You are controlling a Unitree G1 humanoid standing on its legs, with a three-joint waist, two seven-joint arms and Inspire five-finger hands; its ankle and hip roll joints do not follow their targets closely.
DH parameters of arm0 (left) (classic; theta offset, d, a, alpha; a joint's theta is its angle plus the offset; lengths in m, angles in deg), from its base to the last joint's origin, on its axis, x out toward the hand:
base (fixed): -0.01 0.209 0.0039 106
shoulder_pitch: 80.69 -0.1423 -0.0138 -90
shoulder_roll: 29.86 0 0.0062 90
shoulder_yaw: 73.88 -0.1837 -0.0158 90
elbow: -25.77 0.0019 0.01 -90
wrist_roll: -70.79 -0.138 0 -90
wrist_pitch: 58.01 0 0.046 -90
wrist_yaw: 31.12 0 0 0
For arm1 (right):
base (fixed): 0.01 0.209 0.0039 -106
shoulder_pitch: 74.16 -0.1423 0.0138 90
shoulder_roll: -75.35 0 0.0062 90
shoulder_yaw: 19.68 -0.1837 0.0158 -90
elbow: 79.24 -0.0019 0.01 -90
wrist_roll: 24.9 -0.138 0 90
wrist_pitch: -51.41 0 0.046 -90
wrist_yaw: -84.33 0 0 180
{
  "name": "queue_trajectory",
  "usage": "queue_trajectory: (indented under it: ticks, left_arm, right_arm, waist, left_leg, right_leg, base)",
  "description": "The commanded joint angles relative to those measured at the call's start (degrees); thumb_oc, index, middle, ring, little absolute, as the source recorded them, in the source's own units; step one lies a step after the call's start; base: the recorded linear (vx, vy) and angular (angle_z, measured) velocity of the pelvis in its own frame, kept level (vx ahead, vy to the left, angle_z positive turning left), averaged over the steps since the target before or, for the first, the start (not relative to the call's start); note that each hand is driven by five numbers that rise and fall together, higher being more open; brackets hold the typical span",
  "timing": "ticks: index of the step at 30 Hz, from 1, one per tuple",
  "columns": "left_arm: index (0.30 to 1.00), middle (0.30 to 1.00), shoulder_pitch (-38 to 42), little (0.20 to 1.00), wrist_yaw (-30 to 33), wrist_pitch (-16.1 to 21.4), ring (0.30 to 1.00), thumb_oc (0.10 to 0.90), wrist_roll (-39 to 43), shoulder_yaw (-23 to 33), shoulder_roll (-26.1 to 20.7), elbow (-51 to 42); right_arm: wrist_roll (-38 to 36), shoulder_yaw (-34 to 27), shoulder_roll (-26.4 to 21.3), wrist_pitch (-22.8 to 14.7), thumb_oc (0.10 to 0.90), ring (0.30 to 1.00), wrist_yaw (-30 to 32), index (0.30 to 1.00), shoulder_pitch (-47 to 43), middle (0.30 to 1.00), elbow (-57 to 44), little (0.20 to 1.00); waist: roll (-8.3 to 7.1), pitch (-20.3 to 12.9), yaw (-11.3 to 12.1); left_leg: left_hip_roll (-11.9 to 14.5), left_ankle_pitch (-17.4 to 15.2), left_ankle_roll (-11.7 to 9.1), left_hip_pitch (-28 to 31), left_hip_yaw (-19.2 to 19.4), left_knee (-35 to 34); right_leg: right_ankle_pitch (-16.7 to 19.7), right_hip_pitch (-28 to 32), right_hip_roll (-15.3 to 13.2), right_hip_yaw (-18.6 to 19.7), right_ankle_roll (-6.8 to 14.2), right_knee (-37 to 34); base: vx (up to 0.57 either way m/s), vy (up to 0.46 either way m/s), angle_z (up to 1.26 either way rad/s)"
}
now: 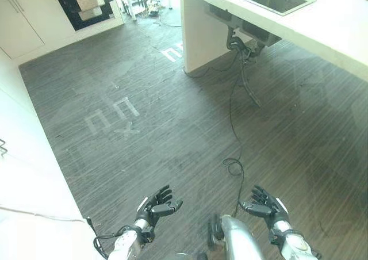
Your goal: Place the dishes in the dishwasher.
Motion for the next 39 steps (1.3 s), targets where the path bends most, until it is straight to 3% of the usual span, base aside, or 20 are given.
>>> queue_trajectory:
  ticks: [1, 3, 4, 5, 6, 7, 9, 12, 13, 16, 19, 21, 23, 25, 27, 29, 32, 34, 35, 39]
  left_arm:
    - [0.900, 0.900, -0.2, 0.900, 2.1, 3.7, 0.900, 0.800, -4.1, 0.7, 0.8, -2.2]
    - [0.900, 0.900, -0.6, 0.900, 2.3, 3.1, 0.900, 0.800, -4.8, 1.0, 1.5, 0.6]
    - [0.900, 0.900, -0.9, 0.900, 2.9, 2.1, 0.900, 0.800, -5.6, 1.0, 1.7, 1.9]
    - [0.900, 0.900, -1.4, 0.900, 3.5, 1.9, 0.900, 0.800, -7.6, 0.9, 2.0, 4.4]
    - [0.900, 0.900, -1.5, 0.900, 3.5, 2.1, 0.900, 0.800, -7.7, 0.9, 2.0, 5.0]
    - [0.900, 0.900, -1.7, 0.900, 3.5, 1.7, 0.900, 0.800, -8.1, 1.2, 2.0, 6.8]
    - [0.900, 0.900, -2.0, 0.900, 3.8, 1.0, 0.900, 0.800, -9.7, 1.9, 2.1, 8.8]
    - [0.900, 0.900, -3.4, 0.900, 3.4, 1.5, 0.900, 0.800, -10.4, 3.1, 1.8, 12.2]
    - [0.900, 0.900, -5.0, 0.900, 3.2, 2.7, 0.900, 0.800, -10.2, 4.0, 2.2, 14.8]
    - [0.900, 0.900, -6.6, 0.900, 2.9, 3.0, 0.900, 0.800, -9.3, 5.0, 2.7, 15.5]
    - [0.900, 0.900, -7.0, 0.900, 2.2, 3.4, 0.900, 0.800, -9.3, 5.3, 2.6, 16.3]
    - [0.900, 0.900, -6.5, 0.900, 2.6, 3.7, 0.900, 0.800, -7.9, 5.8, 2.4, 17.4]
    - [0.900, 0.900, -5.4, 0.900, 2.4, 3.5, 0.900, 0.800, -7.6, 6.2, 1.5, 18.0]
    - [0.900, 0.900, -4.7, 0.900, 1.7, 4.2, 0.900, 0.800, -7.7, 6.0, 0.6, 18.1]
    - [0.900, 0.900, -4.2, 0.900, 2.0, 4.7, 0.900, 0.800, -7.4, 5.1, 0.0, 17.9]
    - [0.900, 0.900, -3.5, 0.900, 2.6, 4.8, 0.900, 0.800, -5.7, 4.4, 0.0, 17.7]
    - [0.900, 0.900, -2.9, 0.900, 2.8, 4.7, 0.900, 0.800, -4.9, 4.6, 0.5, 17.2]
    - [0.900, 0.900, -2.9, 0.900, 3.3, 3.9, 0.900, 0.800, -6.1, 4.7, 0.6, 16.9]
    - [0.900, 0.900, -3.0, 0.900, 3.8, 3.5, 0.900, 0.800, -6.2, 4.7, 0.8, 17.3]
    - [0.900, 0.900, -3.2, 0.900, 4.5, -0.3, 0.900, 0.800, -5.2, 5.3, 1.5, 18.1]
  right_arm:
    - [-1.9, -0.7, -1.9, -3.3, 0.800, 0.900, -0.7, 0.900, -2.0, 0.900, -3.7, 0.900]
    - [-2.2, -0.4, -2.2, -3.5, 0.800, 0.900, 0.2, 0.900, -2.1, 0.900, -3.2, 0.900]
    - [-1.9, 0.0, -2.6, -3.5, 0.800, 0.900, 0.6, 0.900, -2.1, 0.900, -3.0, 0.900]
    - [-2.2, 0.5, -3.4, -4.3, 0.800, 0.900, 1.0, 0.900, -2.3, 0.900, -2.6, 0.900]
    - [-2.2, 0.5, -3.6, -4.6, 0.800, 0.900, 0.9, 0.900, -2.3, 0.900, -2.4, 0.900]
    - [-2.5, 0.2, -4.2, -5.1, 0.800, 0.900, 0.7, 0.900, -1.9, 0.900, -2.3, 0.900]
    - [-2.8, -0.4, -4.5, -5.6, 0.800, 0.900, 0.6, 0.900, -1.6, 0.900, -2.5, 0.900]
    - [-2.4, 0.1, -3.8, -6.4, 0.800, 0.900, 0.9, 0.900, -2.5, 0.900, -2.0, 0.900]
    - [-2.0, 1.1, -3.0, -6.7, 0.800, 0.900, 1.6, 0.900, -2.9, 0.900, -1.5, 0.900]
    - [-1.0, 1.6, -3.0, -6.2, 0.800, 0.900, 1.9, 0.900, -2.9, 0.900, -1.7, 0.900]
    - [-0.5, 0.9, -3.6, -4.9, 0.800, 0.900, 2.6, 0.900, -2.9, 0.900, -1.8, 0.900]
    - [-0.8, -0.2, -3.2, -4.2, 0.800, 0.900, 2.0, 0.900, -2.7, 0.900, -0.4, 0.900]
    - [0.1, -0.7, -2.5, -3.8, 0.800, 0.900, 1.5, 0.900, -2.2, 0.900, 1.3, 0.900]
    - [-0.4, -0.7, -1.9, -4.2, 0.800, 0.900, 1.5, 0.900, -2.1, 0.900, 3.4, 0.900]
    - [-0.1, -0.6, -1.1, -5.2, 0.800, 0.900, 1.5, 0.900, -1.9, 0.900, 5.1, 0.900]
    - [0.4, 0.2, -1.2, -5.9, 0.800, 0.900, 0.9, 0.900, -2.5, 0.900, 7.1, 0.900]
    - [1.8, 0.8, -1.2, -6.6, 0.800, 0.900, 0.6, 0.900, -3.7, 0.900, 9.8, 0.900]
    - [1.3, 0.9, -1.5, -6.9, 0.800, 0.900, -0.2, 0.900, -3.5, 0.900, 11.4, 0.900]
    - [1.6, 0.8, -1.6, -7.2, 0.800, 0.900, -1.2, 0.900, -3.4, 0.900, 12.6, 0.900]
    - [2.4, 0.3, -1.3, -6.8, 0.800, 0.900, -1.5, 0.900, -3.8, 0.900, 15.3, 0.900]
  waist:
    - [0.24, -1.2, 0.3]
    - [0.51, -2.0, -0.6]
    - [0.62, -2.5, -0.7]
    - [-0.12, -2.2, -0.4]
    - [-0.14, -2.1, -0.4]
    - [-1.65, -1.7, -0.1]
    - [-2.09, -0.8, 0.7]
    - [-3.37, -0.4, 2.3]
    - [-3.61, -0.1, 4.1]
    - [-2.82, 0.2, 5.8]
    - [-3.20, -0.3, 5.9]
    - [-3.95, -0.9, 6.0]
    - [-3.31, -1.7, 5.4]
    - [-2.86, -2.4, 5.0]
    - [-3.06, -2.4, 4.9]
    - [-1.92, -2.2, 5.0]
    - [-0.73, -0.9, 4.0]
    - [-0.38, -0.1, 3.4]
    - [-0.10, 0.1, 3.3]
    - [-0.30, -1.3, 2.7]
  left_leg:
    - [2.3, -5.3, -0.2, -6.7, -3.3, 7.4]
    - [2.1, -4.3, -1.5, -2.9, -3.6, 7.4]
    - [2.8, 0.8, -3.9, -0.1, -3.1, 7.4]
    - [3.7, 11.4, -8.2, -2.3, -2.4, 17.9]
    - [3.9, 12.2, -8.8, -3.7, -2.2, 20.5]
    - [5.6, 15.2, -9.9, -11.6, 0.8, 33.4]
    - [7.2, 13.6, -9.4, -18.0, 2.1, 36.5]
    - [6.7, 10.8, -7.4, -19.1, 2.7, 20.6]
    - [6.1, 15.9, -8.4, -22.2, -0.9, 7.4]
    - [7.3, 18.4, -9.9, -31.8, -4.7, 7.4]
    - [7.1, 15.3, -8.0, -30.5, -2.0, 7.4]
    - [5.1, 10.9, -5.7, -26.9, -1.9, 7.4]
    - [3.8, 7.7, -2.9, -23.2, -3.2, 7.4]
    - [2.5, 5.5, -0.5, -21.4, -4.0, 7.4]
    - [0.2, 2.8, 1.7, -19.1, -3.9, 7.4]
    - [0.1, 1.7, 2.7, -17.6, -3.3, 7.4]
    - [1.2, 0.4, 2.1, -15.1, -3.5, 7.4]
    - [2.3, -1.6, 1.2, -12.7, -3.2, 7.4]
    - [2.6, -2.5, 0.8, -11.6, -2.7, 7.4]
    - [4.1, -2.0, -1.3, -10.8, -2.3, 7.4]
  right_leg:
    - [4.0, 14.0, -0.8, 6.7, 4.2, 7.7]
    - [1.7, 14.7, 0.4, 8.8, 2.7, 10.4]
    - [-0.5, 16.3, 1.5, 9.4, 1.2, 10.0]
    - [-2.3, 21.1, 2.8, 11.3, -0.9, 6.4]
    - [-2.5, 21.8, 2.9, 11.4, -1.2, 5.9]
    - [-3.7, 24.3, 2.0, 11.6, -2.7, 5.6]
    - [-6.2, 28.0, 2.1, 11.8, -3.2, 5.6]
    - [-7.9, 30.1, 1.4, 14.3, -2.4, 5.6]
    - [-8.8, 31.4, 2.1, 17.0, -1.8, 5.6]
    - [-10.0, 33.4, 3.4, 18.7, -1.8, 5.6]
    - [-11.2, 36.2, 1.6, 18.3, -0.9, 5.6]
    - [-11.1, 38.7, 0.4, 17.7, 0.0, 5.6]
    - [-6.5, 39.8, -0.1, 15.4, 0.8, 7.6]
    - [-3.1, 37.3, -1.0, 14.1, 2.1, 16.5]
    - [1.8, 33.0, -3.3, 13.4, 5.4, 29.6]
    - [2.3, 26.9, -5.9, 10.9, 4.7, 37.9]
    - [-1.8, 20.7, -3.3, 8.0, 3.8, 30.1]
    - [1.0, 16.8, -3.2, 4.6, 4.7, 21.1]
    - [2.4, 15.1, -4.2, 3.1, 5.1, 21.2]
    - [-1.4, 20.6, 0.4, 5.9, 2.4, 9.9]
  base:
    - [0.76, -0.231, -0.64]
    - [0.60, -0.176, -0.26]
    - [0.64, -0.269, 0.33]
    - [0.61, -0.270, 0.37]
    - [0.51, -0.300, 0.13]
    - [0.36, -0.224, -0.08]
    - [0.39, -0.182, 0.11]
    - [0.43, 0.050, -0.25]
    - [0.60, 0.175, -1.02]
    - [0.47, 0.226, -1.16]
    - [0.43, 0.310, -1.00]
    - [0.52, 0.387, -0.26]
    - [0.43, 0.332, -0.13]
    - [0.31, 0.306, 0.27]
    - [0.28, 0.301, 0.31]
    - [0.17, 0.247, 0.04]
    - [0.13, 0.010, -0.30]
    - [0.18, -0.132, -0.16]
    - [0.20, -0.127, 0.26]
    - [0.24, -0.235, 0.18]
